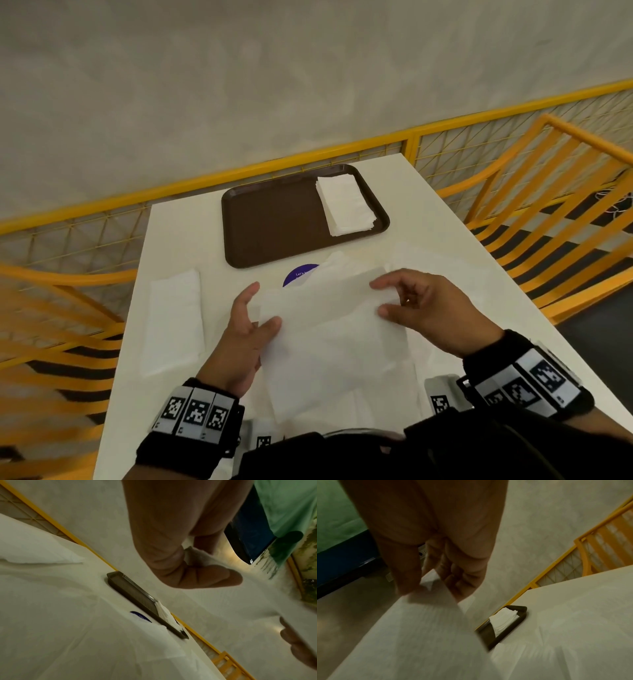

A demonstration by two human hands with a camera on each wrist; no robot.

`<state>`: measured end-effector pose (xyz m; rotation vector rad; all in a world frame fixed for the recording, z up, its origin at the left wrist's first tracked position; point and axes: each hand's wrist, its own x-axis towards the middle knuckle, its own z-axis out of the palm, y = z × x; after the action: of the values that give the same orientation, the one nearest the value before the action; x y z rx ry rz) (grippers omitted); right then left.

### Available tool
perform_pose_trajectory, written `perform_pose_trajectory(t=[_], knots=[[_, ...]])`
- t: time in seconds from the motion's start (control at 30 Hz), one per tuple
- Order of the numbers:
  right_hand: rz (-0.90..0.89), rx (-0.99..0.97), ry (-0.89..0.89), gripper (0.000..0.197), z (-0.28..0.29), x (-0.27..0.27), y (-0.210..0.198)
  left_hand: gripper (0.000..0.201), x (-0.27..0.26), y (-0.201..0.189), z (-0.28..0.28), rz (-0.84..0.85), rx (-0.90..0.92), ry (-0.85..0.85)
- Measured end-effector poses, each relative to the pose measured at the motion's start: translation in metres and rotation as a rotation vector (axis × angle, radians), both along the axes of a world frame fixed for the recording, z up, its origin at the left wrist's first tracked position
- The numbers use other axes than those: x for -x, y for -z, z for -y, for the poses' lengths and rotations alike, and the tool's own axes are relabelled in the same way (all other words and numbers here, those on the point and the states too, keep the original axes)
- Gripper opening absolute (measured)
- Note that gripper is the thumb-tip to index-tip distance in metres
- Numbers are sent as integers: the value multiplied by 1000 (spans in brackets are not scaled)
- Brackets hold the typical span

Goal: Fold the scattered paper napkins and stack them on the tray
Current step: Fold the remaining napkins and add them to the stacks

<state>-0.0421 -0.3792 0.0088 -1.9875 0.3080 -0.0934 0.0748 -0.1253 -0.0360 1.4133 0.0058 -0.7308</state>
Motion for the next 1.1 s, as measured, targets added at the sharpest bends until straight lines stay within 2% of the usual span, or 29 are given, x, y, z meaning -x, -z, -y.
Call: perform_pose_trajectory(t=[0.2, 0.3, 0.33, 0.37, 0.43, 0.47, 0.5, 0.57, 0.6, 0.63, 0.67, 0.73, 0.8, 0.83, 0.93, 1.03, 1.1], knots=[[33, 365, -94, 12, -2, -5, 10, 29, -4, -12, -10, 33, -18, 66], [93, 475, -123, 6, -7, -8, 11, 67, -5, -10, -18, 113, -82, 185], [114, 519, -130, 5, -9, -9, 10, 71, -4, -9, -20, 172, -153, 216], [139, 562, -136, 3, -11, -10, 9, 65, -4, -5, -22, 251, -258, 254], [202, 621, -153, 2, -15, -12, 6, 49, -2, -1, -22, 459, -575, 309], [231, 650, -171, 6, -17, -14, 4, 48, 0, 1, -22, 547, -697, 337], [257, 693, -196, 11, -20, -15, 2, 56, 2, 2, -22, 622, -778, 377], [294, 816, -258, 22, -26, -18, 1, 85, 9, 5, -20, 699, -833, 462], [305, 872, -286, 25, -29, -19, 0, 93, 12, 6, -18, 732, -832, 492], [318, 909, -313, 26, -31, -21, 0, 94, 15, 7, -14, 776, -820, 507], [333, 935, -337, 25, -34, -22, 0, 85, 18, 8, -9, 839, -782, 491], [365, 965, -370, 23, -40, -25, -2, 51, 20, 12, -3, 961, -656, 370], [381, 960, -367, 23, -44, -28, -4, 21, 15, 11, -5, 904, -573, 279], [382, 946, -355, 23, -45, -28, -4, 14, 10, 10, -9, 828, -550, 264], [372, 891, -317, 22, -41, -27, -1, 13, -20, 9, -29, 653, -557, 89], [340, 855, -283, 20, -32, -22, 6, 26, -62, 19, -59, 484, -720, -209], [314, 824, -254, 21, -28, -17, 11, 37, -93, 28, -82, 334, -867, -287]])
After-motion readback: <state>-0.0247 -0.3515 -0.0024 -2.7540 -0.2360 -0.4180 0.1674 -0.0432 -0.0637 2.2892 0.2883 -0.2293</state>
